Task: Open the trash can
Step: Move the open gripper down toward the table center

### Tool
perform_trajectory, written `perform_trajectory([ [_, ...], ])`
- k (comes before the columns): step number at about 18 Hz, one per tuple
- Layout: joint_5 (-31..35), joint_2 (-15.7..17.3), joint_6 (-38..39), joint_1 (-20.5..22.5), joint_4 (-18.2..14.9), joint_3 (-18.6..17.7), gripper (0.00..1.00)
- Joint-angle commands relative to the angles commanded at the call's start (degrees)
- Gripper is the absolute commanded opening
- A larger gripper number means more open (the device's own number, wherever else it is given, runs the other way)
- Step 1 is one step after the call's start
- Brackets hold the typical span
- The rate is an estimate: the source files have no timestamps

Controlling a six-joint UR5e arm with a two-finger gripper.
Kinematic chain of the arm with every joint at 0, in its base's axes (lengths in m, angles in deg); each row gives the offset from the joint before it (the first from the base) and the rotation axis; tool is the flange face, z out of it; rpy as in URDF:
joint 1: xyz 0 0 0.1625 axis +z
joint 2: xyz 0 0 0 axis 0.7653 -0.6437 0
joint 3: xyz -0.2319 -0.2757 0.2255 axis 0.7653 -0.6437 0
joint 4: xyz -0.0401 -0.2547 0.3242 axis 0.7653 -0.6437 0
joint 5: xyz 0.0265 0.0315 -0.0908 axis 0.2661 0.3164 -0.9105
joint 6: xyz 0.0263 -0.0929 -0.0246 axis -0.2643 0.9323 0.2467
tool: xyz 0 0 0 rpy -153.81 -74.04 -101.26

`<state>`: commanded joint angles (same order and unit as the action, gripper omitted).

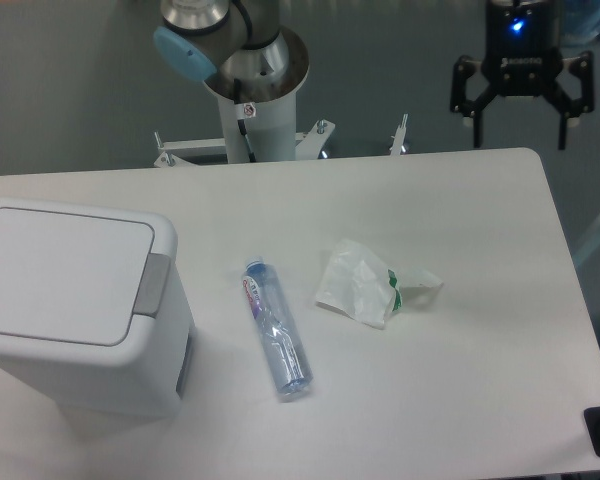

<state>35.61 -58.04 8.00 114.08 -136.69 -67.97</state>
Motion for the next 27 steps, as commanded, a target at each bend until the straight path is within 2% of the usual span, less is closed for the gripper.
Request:
perform_trajectory([
  [6, -0.3, 1.8, 3.1, -0.6, -0.3, -0.9, 1.0],
  [10, -0.4, 2.7, 4.6, -2.8, -1.1, -2.2, 1.0],
  [12, -0.9, 3.9, 9.2, -3.3, -1.4, -3.1, 1.0],
  [18, -3.1, 3.7, 26.4, -6.0, -1.1, -3.1, 1.0],
  [23, -5.3, 1.9, 46.5, -9.4, -0.5, -2.5, 1.0],
  [27, -6.3, -1.0, 56.8, -13.5, 3.7, -1.8, 1.0],
])
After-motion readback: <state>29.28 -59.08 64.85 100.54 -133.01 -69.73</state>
